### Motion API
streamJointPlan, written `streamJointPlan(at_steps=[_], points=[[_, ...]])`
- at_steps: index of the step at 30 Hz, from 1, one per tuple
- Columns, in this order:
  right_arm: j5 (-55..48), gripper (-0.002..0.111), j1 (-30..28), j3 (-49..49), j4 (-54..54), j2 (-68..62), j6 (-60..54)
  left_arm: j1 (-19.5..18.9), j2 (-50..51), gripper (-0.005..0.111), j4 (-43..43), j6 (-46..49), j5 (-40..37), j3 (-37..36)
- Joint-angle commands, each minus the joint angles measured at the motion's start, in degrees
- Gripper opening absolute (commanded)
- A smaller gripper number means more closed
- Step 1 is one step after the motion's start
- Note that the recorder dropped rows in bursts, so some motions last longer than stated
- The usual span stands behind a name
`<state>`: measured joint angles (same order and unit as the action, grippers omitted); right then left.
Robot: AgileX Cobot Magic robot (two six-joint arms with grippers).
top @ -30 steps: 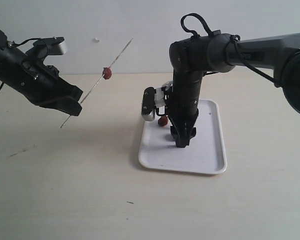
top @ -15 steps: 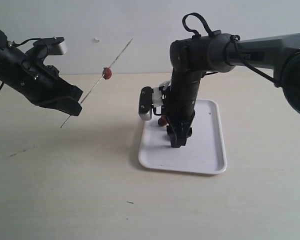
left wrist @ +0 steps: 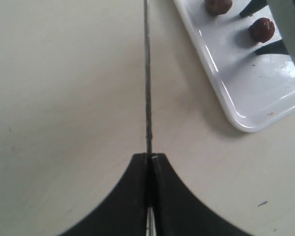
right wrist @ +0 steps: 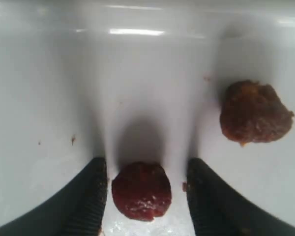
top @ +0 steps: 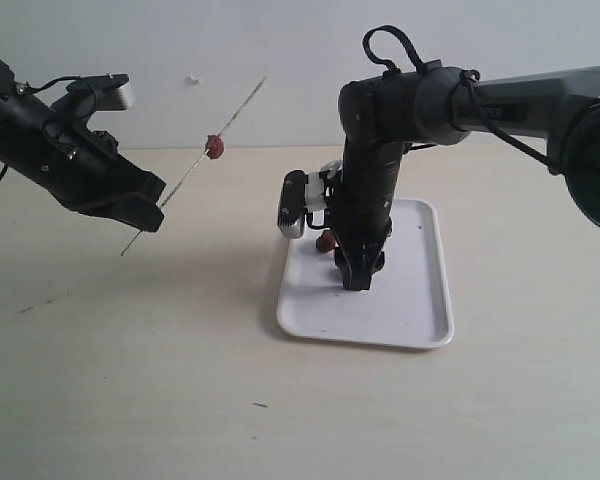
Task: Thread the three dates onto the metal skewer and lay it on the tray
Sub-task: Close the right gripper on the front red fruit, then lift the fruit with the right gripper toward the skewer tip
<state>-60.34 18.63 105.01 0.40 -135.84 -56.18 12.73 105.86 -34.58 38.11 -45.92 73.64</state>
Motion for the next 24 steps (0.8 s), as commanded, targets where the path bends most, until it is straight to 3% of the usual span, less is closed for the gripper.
streamJointPlan(at_steps=[1, 6, 17, 22, 24], points=[[0.12, 0.045, -0.02, -0.12, -0.4, -0.89, 0.28, -0.1, -0.51, 0.0, -0.05, 0.38, 0.18, -0.12], [0.12, 0.03, -0.02, -0.12, -0.4, -0.89, 2.75, -0.1, -0.51, 0.0, -0.05, 0.38, -0.25, -0.12], [3.82, 0.03, -2.79, 0.09, 0.25, 5.02, 22.65, -0.1, -0.51, 0.0, -0.4, 0.38, -3.51, -0.34], [7.79, 0.03, -7.7, 0.09, 11.03, 7.02, 34.49, -0.1, -0.51, 0.0, -2.29, 0.38, -4.16, -2.5], [9.17, 0.03, -11.09, 0.09, 22.8, 7.1, 36.11, 0.03, -0.51, 0.0, -3.57, 0.38, -4.44, -4.75]])
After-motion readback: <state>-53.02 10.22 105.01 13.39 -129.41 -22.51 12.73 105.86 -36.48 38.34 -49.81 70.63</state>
